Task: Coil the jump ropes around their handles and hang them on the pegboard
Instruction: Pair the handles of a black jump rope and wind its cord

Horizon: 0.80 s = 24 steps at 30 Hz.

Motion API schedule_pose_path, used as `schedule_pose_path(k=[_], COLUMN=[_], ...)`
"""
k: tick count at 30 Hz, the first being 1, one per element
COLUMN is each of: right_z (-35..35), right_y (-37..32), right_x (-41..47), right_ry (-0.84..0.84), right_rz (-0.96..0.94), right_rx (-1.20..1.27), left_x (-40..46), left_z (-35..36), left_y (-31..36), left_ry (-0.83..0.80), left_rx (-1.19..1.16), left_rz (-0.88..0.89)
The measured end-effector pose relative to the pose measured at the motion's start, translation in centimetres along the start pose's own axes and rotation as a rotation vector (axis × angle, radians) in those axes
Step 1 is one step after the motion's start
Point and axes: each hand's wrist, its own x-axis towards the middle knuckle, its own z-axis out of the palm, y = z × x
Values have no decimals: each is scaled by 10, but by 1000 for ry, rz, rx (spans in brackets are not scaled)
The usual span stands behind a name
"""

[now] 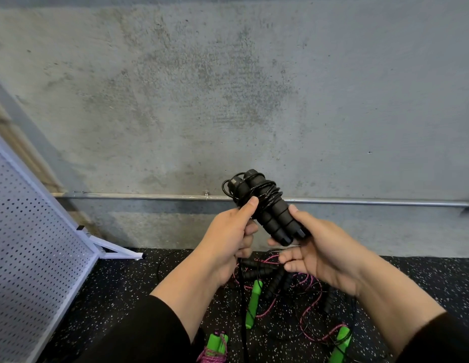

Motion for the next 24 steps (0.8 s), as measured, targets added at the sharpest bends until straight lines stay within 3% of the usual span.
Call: schedule_pose_path(k=[6, 13, 19, 24], right_z=[-2, 1, 8, 12], right_y=[4, 1, 8, 11], right_x=[7, 4, 5, 3], right_ry=[148, 396, 404, 362], right_rz=[-228, -493, -637, -643], right_rx=[-64, -508, -844, -934], left_x=[-1, -5, -3, -2], left_z=[-1, 4, 7, 6], left_y=[1, 4, -1, -5], left_ry=[-5, -80, -80, -44], left_rx=[38, 68, -59, -156], left_rz=[-67, -156, -200, -200])
